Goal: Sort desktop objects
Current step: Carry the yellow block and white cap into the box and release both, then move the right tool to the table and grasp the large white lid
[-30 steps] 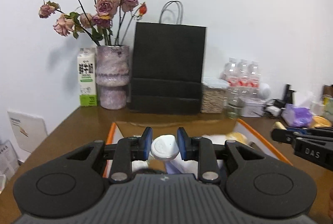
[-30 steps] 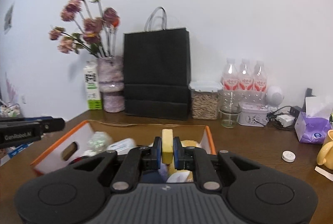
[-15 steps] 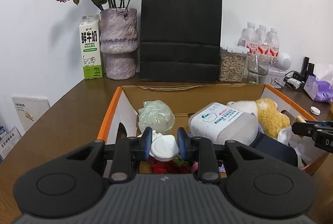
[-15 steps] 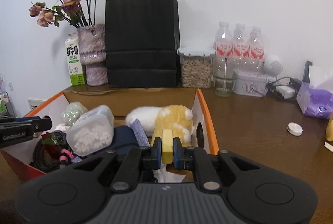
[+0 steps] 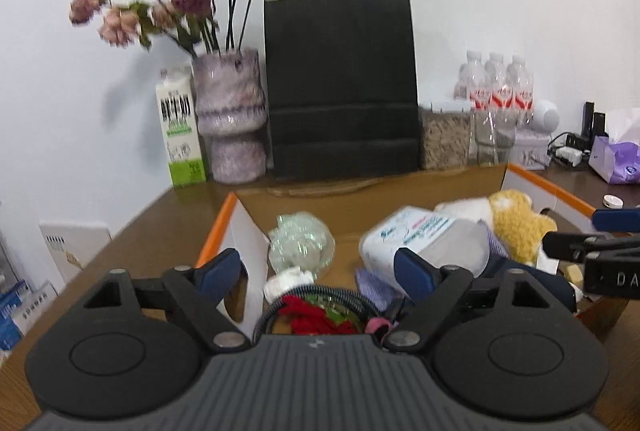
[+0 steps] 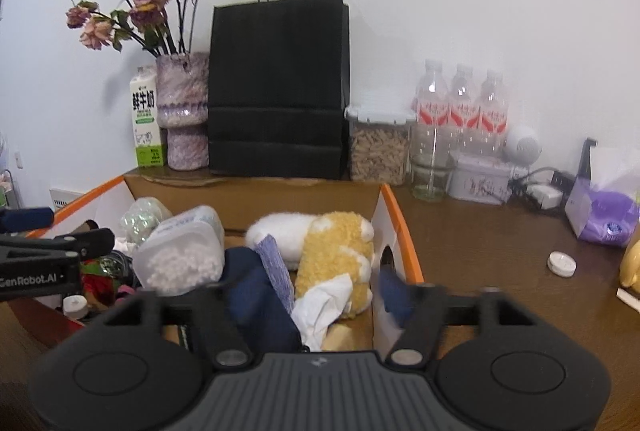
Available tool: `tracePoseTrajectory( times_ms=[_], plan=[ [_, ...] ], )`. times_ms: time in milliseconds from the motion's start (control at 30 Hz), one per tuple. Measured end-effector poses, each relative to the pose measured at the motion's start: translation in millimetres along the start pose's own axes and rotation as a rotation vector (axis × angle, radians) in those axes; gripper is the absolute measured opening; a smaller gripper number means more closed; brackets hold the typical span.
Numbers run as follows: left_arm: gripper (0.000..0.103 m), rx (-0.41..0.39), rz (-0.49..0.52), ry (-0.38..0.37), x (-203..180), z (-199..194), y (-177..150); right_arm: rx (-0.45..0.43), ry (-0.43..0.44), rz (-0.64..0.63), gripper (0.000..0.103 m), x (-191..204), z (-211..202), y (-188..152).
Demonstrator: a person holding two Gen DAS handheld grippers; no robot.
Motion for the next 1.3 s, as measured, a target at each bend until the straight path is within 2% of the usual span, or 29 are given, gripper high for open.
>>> tracePoseTrajectory(
  times_ms=[33,67,100,300,967,1167,1300],
  plan=[
    [0.102,-0.014,0.007,0.003,-1,-2,2,-0.012,-0.004,-0.003,0.094,1,-2,2],
    [0.103,-0.028,0.013,0.008,-2,-4,3,-0.026,-0.011,-0.005,0.101,1,-4,3],
    [0.103,-0.038,0.021,0.017,-3,-5,3,-0.034,-0.023,-0.007,0.103,1,-5,4],
    [0.103,-0.039,0.041,0.022,-7,-7,3,-0.029,-0.024,-0.032,0.103,8,-9,6],
    [0.103,-0.099,-0.021,0.053,3,-25,1,-0.045,-0.014,-0.044,0.103,14,-24,-1],
    [0.103,-0.130,-0.052,0.043,11,-46,-3,-0.102,-0.011,-0.088,0.103,18,-47,-5],
    [0.103,-0.162,-0.025,0.045,8,-63,-7,-0.129,-0.005,-0.101,0.103,22,-66,-9]
  ],
)
Point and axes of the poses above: each gripper's, at about its wrist camera, not at the fingertips, and z roughly the way its jaws point, x to its left, y to its top, the point moved 5 cm from there along z, roughly the way its jaws point, and after that the axes turned 15 degrees about -x, right-handed, at the moved point
